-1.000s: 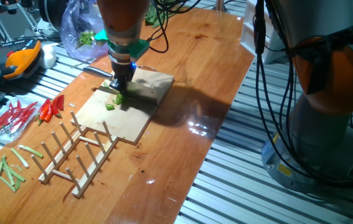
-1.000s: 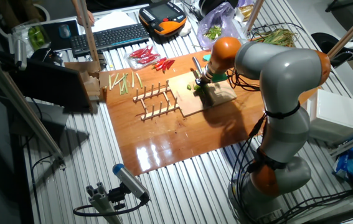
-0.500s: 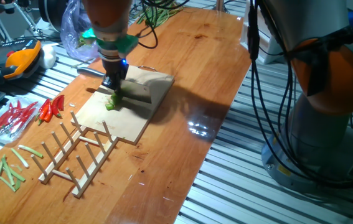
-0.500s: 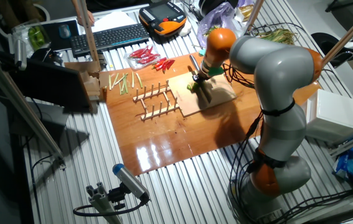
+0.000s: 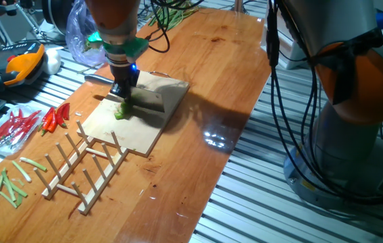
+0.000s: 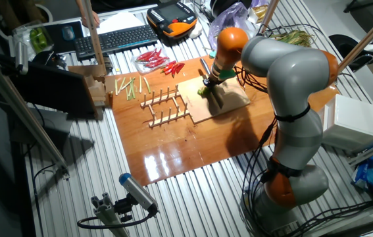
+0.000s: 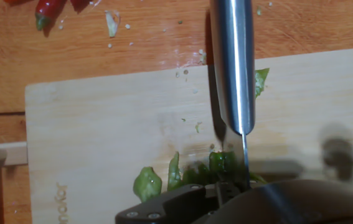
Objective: Chop the chili peppers
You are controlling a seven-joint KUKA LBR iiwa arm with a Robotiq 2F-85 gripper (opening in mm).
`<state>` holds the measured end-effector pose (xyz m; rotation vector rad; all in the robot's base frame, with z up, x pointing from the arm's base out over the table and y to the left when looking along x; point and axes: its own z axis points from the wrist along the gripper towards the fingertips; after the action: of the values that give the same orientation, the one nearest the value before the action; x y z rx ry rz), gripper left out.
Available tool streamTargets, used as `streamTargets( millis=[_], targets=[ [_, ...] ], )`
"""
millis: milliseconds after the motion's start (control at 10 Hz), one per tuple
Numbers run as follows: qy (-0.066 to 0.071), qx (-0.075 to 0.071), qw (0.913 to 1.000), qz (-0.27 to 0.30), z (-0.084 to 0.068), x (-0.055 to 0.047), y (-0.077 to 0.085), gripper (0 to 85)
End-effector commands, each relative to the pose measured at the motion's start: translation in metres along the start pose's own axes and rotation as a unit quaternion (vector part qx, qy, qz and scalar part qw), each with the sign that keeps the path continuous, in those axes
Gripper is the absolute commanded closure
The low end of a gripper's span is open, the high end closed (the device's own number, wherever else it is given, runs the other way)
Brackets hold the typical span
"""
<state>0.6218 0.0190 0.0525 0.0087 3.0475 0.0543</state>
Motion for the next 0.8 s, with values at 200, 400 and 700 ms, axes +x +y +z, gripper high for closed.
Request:
streamTargets(
  millis=[200,400,700],
  targets=[
    [0.002,-0.002,1.0000,0.002,-0.006,-0.002,0.001,85.0],
    [0.006,-0.002,1.0000,-0.001,-0.020,-0.006,-0.002,85.0],
    [0.000,-0.002,1.0000,0.009,-0.027,-0.011,-0.005,85.0]
  ],
)
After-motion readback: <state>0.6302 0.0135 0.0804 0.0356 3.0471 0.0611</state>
